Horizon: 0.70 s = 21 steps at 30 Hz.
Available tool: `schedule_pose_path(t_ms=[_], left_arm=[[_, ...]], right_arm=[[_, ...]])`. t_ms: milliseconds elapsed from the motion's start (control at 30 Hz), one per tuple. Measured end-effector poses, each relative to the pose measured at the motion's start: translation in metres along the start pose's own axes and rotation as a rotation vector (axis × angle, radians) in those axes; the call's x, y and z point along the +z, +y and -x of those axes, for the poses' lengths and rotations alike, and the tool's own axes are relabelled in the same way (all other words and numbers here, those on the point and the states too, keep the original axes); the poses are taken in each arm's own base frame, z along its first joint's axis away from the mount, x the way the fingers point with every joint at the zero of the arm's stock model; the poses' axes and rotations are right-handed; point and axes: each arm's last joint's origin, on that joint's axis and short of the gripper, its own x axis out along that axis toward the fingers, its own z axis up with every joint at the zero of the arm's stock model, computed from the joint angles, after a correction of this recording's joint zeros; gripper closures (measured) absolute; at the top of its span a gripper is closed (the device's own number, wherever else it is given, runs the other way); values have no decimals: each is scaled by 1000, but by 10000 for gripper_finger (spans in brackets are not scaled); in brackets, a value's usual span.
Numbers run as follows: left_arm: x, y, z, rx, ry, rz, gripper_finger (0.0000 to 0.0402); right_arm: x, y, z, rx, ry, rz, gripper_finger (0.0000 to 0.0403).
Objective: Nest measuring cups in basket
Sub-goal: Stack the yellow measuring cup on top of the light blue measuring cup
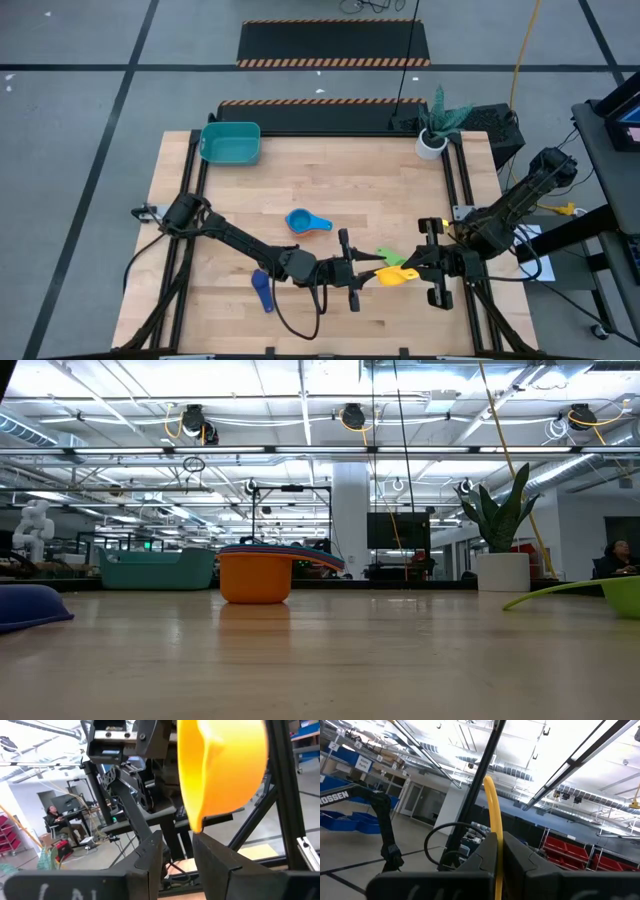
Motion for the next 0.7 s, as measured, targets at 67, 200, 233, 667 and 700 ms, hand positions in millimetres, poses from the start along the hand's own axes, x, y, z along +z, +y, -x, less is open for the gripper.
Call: schedule_pose_path(t_ms=[67,200,233,667,700], left_arm=[[1,0,0,2,-7,4,295],[1,0,0,2,-9,5,295],[1,0,0,2,-8,5,295],[4,-1,2,5,-31,19,296],[4,-2,2,5,-31,19,296]], right_arm=[[0,0,0,0,-1,-1,399],[0,0,0,0,3,1,399],[0,0,0,-1,2,1,399],[0,0,0,-2,7,4,399],[0,0,0,-2,7,6,399]])
